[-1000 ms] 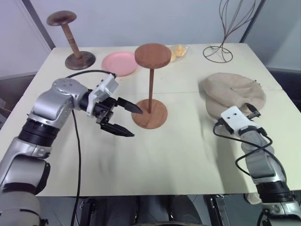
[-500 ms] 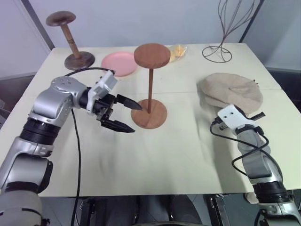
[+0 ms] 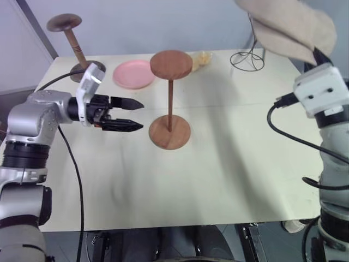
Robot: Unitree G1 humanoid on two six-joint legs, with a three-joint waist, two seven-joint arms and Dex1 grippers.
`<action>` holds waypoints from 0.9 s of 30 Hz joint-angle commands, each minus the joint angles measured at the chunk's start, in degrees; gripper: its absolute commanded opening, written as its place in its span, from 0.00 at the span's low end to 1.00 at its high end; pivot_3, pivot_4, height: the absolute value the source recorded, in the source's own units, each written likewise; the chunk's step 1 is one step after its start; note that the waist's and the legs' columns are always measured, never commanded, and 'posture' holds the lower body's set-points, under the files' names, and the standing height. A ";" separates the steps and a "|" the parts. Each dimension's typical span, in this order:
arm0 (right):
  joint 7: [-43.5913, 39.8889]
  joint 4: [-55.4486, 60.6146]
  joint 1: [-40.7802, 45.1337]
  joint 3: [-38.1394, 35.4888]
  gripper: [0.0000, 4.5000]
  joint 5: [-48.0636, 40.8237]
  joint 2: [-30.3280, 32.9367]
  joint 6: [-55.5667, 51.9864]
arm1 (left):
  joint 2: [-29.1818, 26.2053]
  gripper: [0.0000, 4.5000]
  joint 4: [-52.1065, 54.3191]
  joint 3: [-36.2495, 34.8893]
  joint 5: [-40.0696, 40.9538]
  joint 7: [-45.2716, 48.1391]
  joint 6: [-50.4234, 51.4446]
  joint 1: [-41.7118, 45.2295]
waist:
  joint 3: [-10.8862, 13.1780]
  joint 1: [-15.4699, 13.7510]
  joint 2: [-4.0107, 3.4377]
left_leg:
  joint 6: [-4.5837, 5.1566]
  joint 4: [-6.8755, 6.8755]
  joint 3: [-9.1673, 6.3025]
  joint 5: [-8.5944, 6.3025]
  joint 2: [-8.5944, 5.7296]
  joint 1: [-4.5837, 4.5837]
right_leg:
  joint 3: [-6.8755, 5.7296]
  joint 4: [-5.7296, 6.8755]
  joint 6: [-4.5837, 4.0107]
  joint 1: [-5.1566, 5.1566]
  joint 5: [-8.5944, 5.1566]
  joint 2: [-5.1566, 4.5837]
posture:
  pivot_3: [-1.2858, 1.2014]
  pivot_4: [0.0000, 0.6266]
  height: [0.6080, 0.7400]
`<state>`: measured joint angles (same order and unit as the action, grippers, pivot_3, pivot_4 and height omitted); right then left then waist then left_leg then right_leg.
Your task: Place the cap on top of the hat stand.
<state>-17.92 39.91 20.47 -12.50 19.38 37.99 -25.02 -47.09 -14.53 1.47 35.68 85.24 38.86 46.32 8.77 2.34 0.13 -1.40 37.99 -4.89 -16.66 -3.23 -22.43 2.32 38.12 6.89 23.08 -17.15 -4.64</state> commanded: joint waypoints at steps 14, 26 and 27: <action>-7.49 -3.80 3.41 17.92 0.01 1.84 0.92 23.88 | -2.18 1.00 -4.95 -4.78 -0.70 0.97 1.50 3.37 | 0.02 0.03 0.04 | 0.00 0.01 0.03 0.00 -0.04 -0.05 | 0.02 -0.01 0.00 0.09 0.00 -0.05 | 0.52 0.24 1.00; -4.30 -9.48 -0.04 17.97 0.01 5.36 -3.58 28.66 | -10.93 1.00 -5.21 -14.91 3.07 2.15 4.63 -1.84 | 0.05 0.03 0.09 | 0.00 -0.05 0.07 -0.01 0.02 -0.05 | 0.09 0.03 -0.01 0.18 0.00 0.02 | 0.52 0.24 1.00; -4.18 -9.91 -0.06 17.97 0.01 5.51 -3.75 29.08 | -10.97 1.00 -5.85 -15.31 3.10 1.97 4.49 -1.36 | 0.08 -0.24 0.13 | 0.01 -0.01 0.06 -0.01 0.00 -0.05 | 0.08 0.02 -0.01 0.14 0.00 -0.01 | 0.52 0.24 1.00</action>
<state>-23.21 29.45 19.39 6.31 24.56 34.55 2.54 -56.98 -20.16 -11.77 37.93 87.22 44.18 43.55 8.85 2.10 0.26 -1.40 38.01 -4.83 -16.66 -3.26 -22.48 2.40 38.14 6.89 23.19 -17.15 -4.67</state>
